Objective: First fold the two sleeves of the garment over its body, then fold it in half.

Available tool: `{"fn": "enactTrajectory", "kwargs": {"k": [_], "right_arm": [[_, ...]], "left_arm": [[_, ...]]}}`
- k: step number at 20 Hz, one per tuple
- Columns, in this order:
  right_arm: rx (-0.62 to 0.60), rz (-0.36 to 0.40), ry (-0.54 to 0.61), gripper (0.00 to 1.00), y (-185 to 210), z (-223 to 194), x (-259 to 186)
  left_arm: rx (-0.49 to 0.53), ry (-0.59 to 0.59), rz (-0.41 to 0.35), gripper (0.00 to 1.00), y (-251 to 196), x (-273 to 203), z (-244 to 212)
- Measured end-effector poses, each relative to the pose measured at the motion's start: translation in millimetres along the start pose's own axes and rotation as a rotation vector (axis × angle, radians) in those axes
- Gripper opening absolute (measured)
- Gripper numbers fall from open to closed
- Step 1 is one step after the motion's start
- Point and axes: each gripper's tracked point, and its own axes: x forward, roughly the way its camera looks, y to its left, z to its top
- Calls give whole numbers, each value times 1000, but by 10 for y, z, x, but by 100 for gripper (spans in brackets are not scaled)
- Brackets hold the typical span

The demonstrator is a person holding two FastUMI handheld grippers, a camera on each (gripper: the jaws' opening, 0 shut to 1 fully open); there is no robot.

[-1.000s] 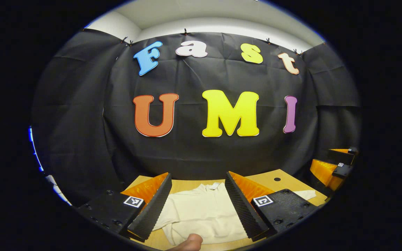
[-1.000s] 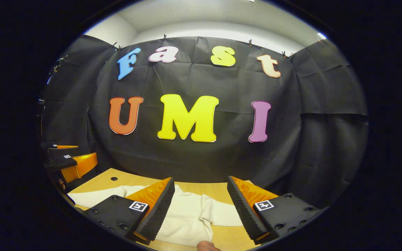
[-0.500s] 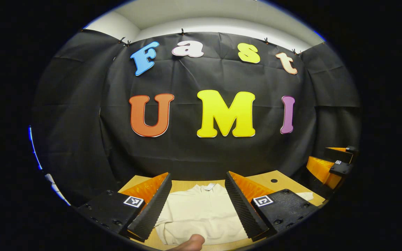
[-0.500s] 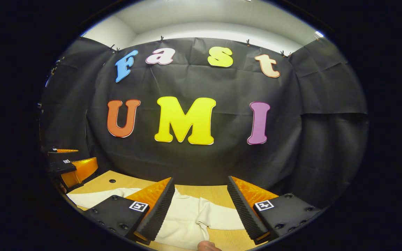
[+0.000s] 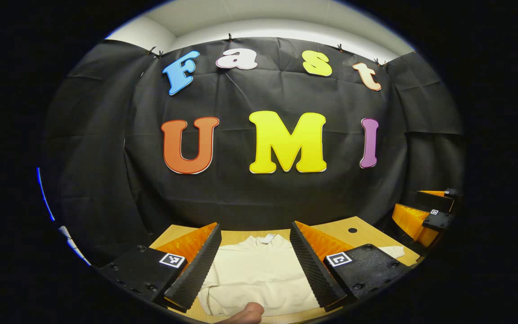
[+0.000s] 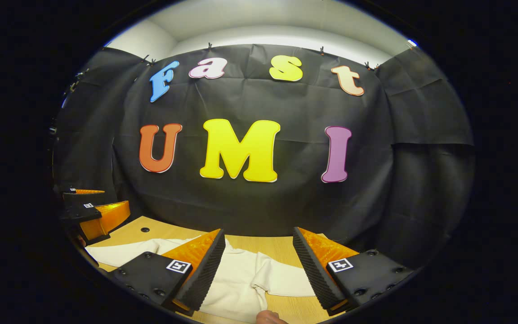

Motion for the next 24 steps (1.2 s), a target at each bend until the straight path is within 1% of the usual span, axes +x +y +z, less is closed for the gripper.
{"fn": "enactTrajectory", "kwargs": {"k": [2,5,9,12,15,16,18,20,21,22,23,24], "right_arm": [[20,-28,25,94,-187,-118,114],[47,-91,97,94,-584,-470,304],[8,-195,172,94,-1305,-976,515],[0,-255,259,95,-1852,-1423,623],[7,-312,349,95,-2386,-1895,728],[19,-332,390,94,-2559,-2072,764],[60,-366,475,95,-2870,-2432,797],[108,-402,559,95,-3113,-2785,859],[134,-408,600,95,-3187,-2963,917],[135,-421,646,95,-3273,-3132,927],[133,-425,683,94,-3335,-3329,921],[144,-418,715,95,-3354,-3473,940]], "left_arm": [[-2,-7,-10,98,-103,-14,5],[14,-7,-7,98,-242,-46,33],[20,10,11,98,-397,-93,-7],[30,26,34,98,-512,-145,-70],[49,42,68,98,-603,-199,-123],[56,44,79,98,-642,-227,-142],[67,54,114,98,-662,-268,-176],[65,64,147,98,-687,-341,-226],[66,66,164,98,-695,-380,-225],[69,69,183,98,-683,-417,-229],[73,74,204,98,-668,-457,-234],[75,78,223,98,-663,-508,-254]]}}
